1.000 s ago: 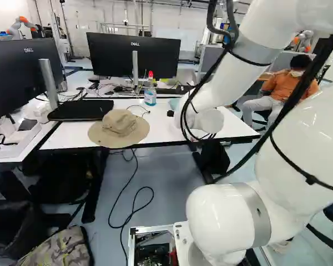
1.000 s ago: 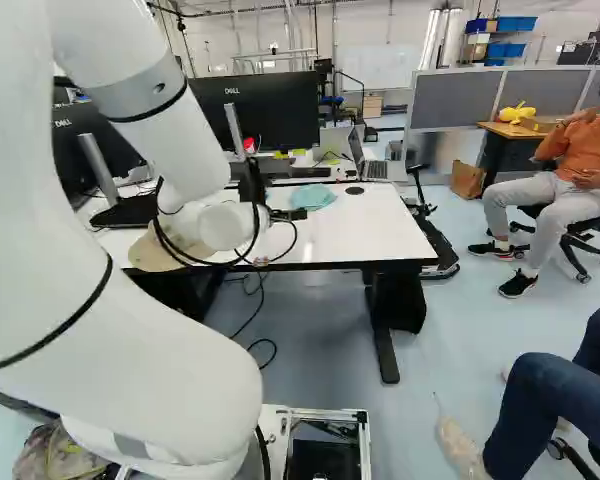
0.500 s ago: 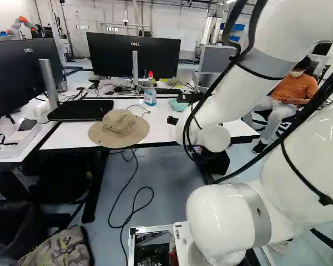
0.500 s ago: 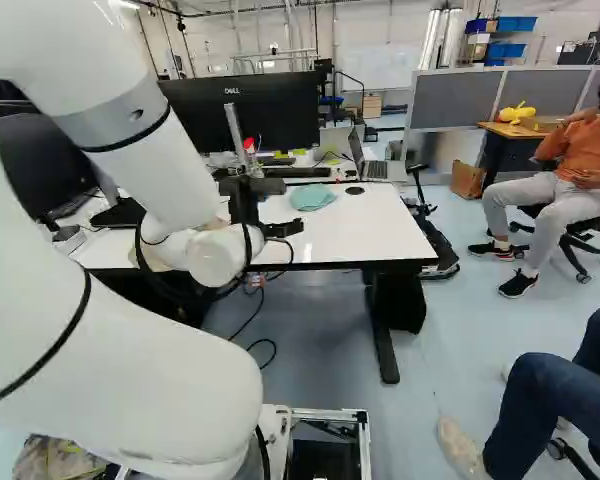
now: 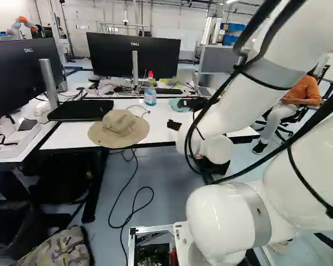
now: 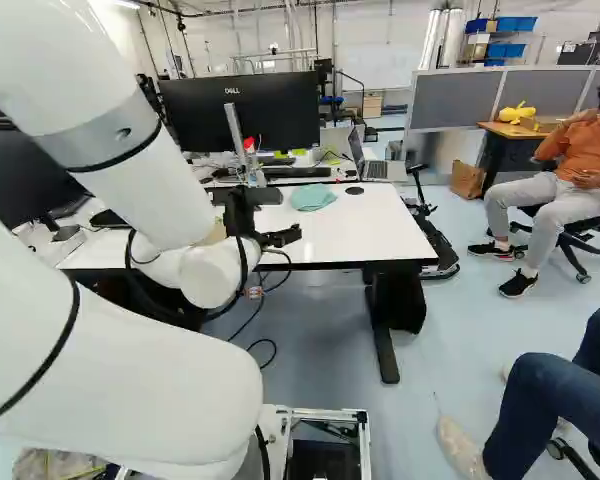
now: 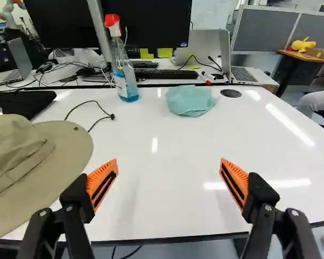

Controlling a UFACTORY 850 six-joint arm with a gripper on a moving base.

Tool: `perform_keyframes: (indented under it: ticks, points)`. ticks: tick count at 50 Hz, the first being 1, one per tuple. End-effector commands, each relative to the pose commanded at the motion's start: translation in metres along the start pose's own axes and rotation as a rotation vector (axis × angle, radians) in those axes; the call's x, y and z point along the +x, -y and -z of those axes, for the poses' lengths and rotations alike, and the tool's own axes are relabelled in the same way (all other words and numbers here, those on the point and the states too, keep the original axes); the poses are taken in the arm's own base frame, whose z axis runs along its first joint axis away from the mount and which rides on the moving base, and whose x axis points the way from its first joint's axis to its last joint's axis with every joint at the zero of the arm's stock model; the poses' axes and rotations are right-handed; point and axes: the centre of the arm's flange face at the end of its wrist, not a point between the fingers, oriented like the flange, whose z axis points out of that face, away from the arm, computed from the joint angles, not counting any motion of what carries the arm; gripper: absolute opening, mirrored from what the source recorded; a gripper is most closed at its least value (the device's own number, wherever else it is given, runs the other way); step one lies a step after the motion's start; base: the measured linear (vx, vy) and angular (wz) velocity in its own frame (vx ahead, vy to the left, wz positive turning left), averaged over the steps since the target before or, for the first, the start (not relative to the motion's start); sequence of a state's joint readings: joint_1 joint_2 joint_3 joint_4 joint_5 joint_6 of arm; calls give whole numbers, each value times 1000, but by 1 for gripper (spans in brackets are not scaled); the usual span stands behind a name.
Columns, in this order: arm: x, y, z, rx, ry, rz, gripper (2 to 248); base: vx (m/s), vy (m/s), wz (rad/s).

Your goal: Clean the table with the green towel

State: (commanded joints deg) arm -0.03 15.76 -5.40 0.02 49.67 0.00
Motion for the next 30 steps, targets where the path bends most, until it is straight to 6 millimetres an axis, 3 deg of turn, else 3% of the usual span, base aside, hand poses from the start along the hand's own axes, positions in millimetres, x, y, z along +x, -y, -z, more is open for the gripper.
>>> perform_keyframes:
  ticks: [30]
  points:
    - [-2, 0, 2, 1, -3, 0, 247, 0, 0, 0]
